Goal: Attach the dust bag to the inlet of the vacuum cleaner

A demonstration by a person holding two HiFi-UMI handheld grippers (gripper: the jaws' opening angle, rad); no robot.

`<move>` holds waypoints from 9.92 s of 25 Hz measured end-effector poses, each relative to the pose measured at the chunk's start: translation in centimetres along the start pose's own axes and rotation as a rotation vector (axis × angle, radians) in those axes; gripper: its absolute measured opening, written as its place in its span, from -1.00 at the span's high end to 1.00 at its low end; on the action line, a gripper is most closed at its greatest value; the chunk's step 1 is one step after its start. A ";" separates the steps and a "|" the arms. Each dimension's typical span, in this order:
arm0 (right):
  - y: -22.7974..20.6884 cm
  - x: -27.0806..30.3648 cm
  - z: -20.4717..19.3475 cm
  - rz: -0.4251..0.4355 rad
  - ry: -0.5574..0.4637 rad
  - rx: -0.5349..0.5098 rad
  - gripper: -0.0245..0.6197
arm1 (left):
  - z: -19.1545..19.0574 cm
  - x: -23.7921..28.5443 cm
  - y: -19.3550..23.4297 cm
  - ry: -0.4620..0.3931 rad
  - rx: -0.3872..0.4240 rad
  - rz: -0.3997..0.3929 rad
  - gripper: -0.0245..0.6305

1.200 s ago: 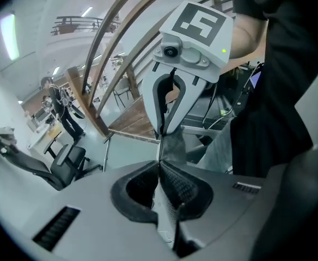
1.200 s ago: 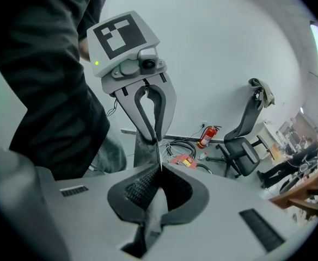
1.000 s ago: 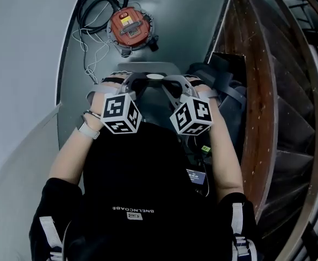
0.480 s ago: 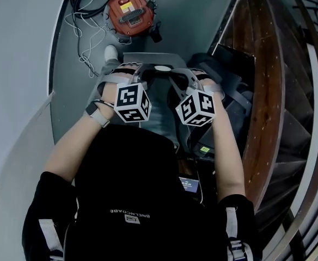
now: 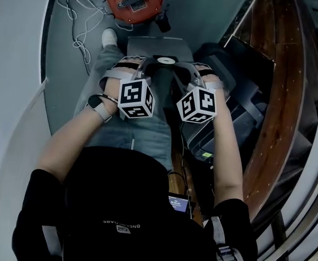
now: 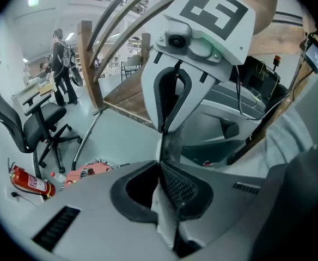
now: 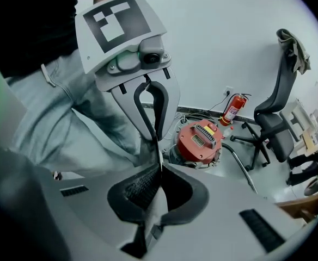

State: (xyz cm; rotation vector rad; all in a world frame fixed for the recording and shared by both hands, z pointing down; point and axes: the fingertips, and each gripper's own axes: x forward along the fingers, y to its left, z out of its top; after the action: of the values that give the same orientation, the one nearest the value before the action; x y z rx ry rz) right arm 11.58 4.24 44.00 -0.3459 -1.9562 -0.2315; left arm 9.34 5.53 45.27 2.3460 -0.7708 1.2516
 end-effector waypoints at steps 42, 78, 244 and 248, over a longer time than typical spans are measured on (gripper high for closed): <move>-5.2 25.9 -13.1 0.053 0.076 -0.221 0.83 | -12.7 26.1 5.6 0.049 -0.275 0.183 0.85; -8.9 27.0 -13.9 0.146 0.236 -0.350 0.82 | -12.3 26.1 8.0 0.030 -0.263 0.242 0.85; -7.3 -46.8 13.7 -0.752 -1.004 1.020 0.79 | 27.1 -41.8 7.6 -0.666 -0.223 0.134 0.80; -7.1 -47.8 14.5 -0.761 -1.023 1.001 0.79 | 27.3 -42.9 7.1 -0.679 -0.209 0.154 0.80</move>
State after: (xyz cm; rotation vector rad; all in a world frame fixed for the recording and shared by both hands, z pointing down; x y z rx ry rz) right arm 14.50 -4.27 -5.63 1.1635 -2.8012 0.5676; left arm 2.83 -2.62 -5.04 2.5686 -1.2336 0.3614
